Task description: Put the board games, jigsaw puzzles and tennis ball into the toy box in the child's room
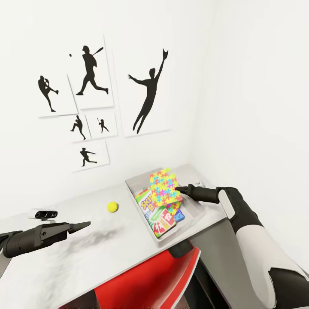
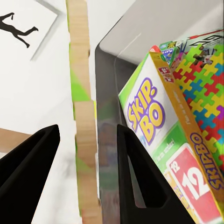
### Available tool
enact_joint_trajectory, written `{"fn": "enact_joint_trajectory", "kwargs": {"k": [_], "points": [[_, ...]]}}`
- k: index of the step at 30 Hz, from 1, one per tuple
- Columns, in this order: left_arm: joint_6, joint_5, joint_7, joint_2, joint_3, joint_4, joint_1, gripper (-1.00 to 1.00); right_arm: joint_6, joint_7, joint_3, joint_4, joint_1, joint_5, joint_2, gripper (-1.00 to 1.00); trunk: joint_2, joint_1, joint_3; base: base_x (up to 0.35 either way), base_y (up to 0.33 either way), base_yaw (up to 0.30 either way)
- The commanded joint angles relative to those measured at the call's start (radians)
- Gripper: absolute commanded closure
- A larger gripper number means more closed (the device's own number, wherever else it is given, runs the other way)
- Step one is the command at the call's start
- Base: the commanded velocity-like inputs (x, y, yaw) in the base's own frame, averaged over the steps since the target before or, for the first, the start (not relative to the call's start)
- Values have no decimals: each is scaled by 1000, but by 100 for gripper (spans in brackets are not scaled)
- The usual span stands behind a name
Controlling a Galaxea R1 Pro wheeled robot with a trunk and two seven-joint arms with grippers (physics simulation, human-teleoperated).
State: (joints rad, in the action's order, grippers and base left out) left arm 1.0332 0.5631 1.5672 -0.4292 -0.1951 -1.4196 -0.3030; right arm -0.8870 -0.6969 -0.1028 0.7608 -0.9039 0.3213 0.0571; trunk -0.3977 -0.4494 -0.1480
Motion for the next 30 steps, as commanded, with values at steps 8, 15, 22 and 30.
{"fn": "enact_joint_trajectory", "kwargs": {"k": [8,15,22,30], "points": [[10,-1,4,0,0,1,-1,-100,5,-4,-3,0,-1,-54,-7,100,-2,-1,-15,0,0,0],[10,-2,4,1,0,1,-1,-100,6,-4,-3,0,-1,-63,-9,100,-2,-1,-27,0,0,0],[10,-2,4,1,0,1,-1,-100,6,-4,-3,2,-1,-64,-12,100,-2,-1,-38,0,0,0],[10,-2,4,1,0,1,-1,-100,8,-4,-3,4,-1,-64,-12,100,-2,-1,-51,0,0,0]]}}
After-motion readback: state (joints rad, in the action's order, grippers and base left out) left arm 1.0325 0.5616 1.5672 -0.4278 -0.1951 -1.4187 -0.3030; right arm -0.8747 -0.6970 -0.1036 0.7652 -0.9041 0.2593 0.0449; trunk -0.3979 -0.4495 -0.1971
